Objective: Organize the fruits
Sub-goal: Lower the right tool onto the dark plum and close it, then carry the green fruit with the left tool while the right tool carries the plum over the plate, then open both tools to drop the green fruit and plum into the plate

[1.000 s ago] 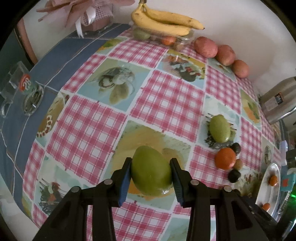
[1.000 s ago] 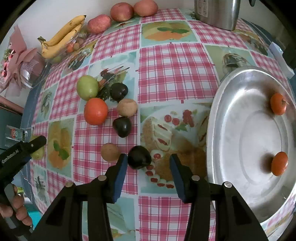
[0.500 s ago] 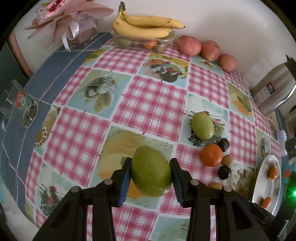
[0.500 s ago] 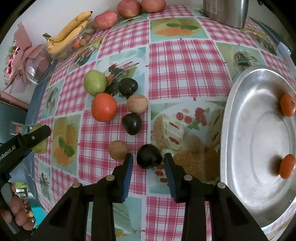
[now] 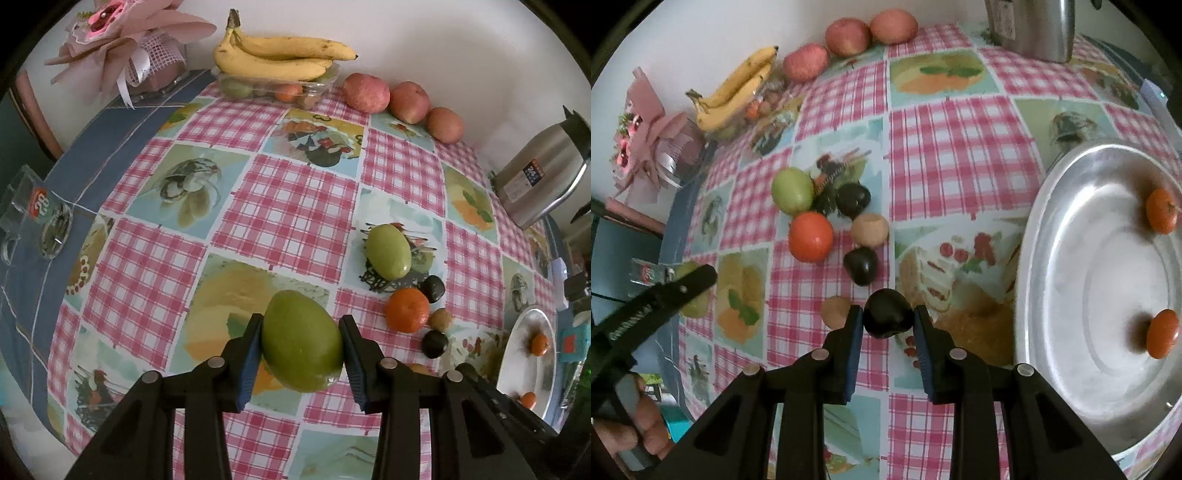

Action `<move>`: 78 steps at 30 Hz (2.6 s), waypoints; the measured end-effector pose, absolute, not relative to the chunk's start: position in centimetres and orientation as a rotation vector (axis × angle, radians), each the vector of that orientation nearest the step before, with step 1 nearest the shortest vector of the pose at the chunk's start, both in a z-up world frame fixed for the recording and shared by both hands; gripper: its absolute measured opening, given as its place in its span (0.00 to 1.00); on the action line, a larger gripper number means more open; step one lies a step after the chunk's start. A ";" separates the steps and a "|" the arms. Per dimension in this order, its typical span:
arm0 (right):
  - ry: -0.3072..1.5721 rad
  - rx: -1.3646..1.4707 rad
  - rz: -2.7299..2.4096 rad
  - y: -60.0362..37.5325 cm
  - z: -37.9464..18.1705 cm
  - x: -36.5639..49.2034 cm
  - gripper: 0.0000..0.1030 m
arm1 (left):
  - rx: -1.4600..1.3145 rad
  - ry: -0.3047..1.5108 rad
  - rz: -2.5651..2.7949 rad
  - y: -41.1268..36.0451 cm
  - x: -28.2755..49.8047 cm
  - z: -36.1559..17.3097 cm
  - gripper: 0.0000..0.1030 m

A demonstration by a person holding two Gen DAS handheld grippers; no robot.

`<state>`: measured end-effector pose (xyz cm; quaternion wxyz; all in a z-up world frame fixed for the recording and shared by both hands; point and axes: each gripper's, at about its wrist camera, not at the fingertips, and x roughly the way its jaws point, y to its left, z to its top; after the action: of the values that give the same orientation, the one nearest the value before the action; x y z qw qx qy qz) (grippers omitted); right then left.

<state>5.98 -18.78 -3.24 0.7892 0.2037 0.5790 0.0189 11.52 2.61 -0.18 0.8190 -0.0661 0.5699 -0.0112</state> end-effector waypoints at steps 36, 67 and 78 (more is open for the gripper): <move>1.125 0.659 -0.279 -32.6 -2.3 1.1 0.28 | -0.025 1.243 -0.400 -12.6 7.3 0.5 0.42; 1.127 0.695 -0.343 -34.5 -3.2 -0.3 0.33 | 0.114 1.262 -0.563 -20.4 4.0 -1.4 0.47; 1.145 0.643 -0.367 -34.8 -3.0 0.2 0.59 | 0.079 1.298 -0.427 -17.8 5.8 -2.1 0.78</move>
<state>0.23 -34.76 -2.98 0.7763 0.2972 0.5294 -0.1695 5.76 -17.83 -2.13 0.7747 0.0365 0.5996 -0.1974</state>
